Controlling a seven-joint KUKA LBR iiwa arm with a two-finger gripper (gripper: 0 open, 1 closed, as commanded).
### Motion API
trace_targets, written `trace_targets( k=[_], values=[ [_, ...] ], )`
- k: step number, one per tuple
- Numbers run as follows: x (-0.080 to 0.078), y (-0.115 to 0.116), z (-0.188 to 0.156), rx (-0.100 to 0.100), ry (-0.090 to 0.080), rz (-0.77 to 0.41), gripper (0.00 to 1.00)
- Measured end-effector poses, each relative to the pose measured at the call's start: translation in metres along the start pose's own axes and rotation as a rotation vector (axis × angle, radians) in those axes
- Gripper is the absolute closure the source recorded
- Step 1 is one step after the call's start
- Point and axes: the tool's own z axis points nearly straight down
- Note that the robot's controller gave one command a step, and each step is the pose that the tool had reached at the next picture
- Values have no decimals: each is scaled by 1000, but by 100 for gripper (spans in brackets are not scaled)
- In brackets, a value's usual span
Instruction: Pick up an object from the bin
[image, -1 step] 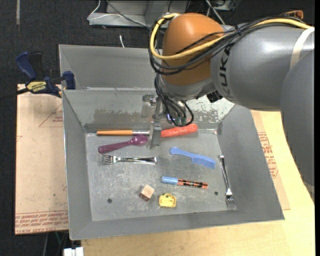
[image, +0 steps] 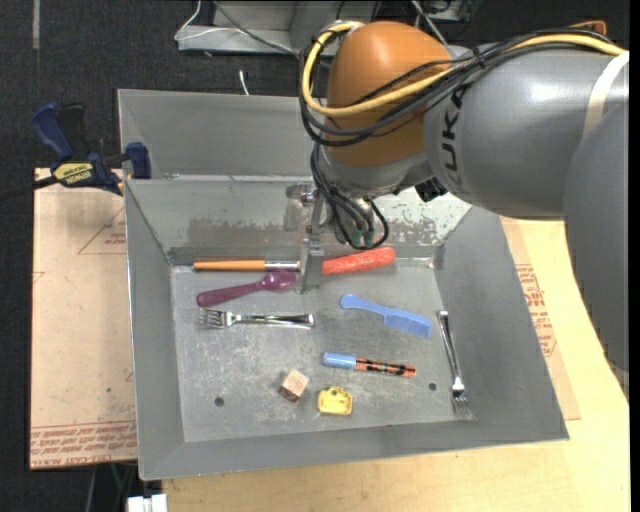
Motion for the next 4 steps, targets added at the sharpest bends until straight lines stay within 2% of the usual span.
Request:
trace_targets(
  k=[1,2,3,4],
  values=[
    [6,18,99,-1,-1,-250,0],
    [-8,37,64,-1,-9,-480,0],
    [9,50,104,-3,2,-449,0],
    [-3,39,154,-3,-19,-567,0]
  ],
)
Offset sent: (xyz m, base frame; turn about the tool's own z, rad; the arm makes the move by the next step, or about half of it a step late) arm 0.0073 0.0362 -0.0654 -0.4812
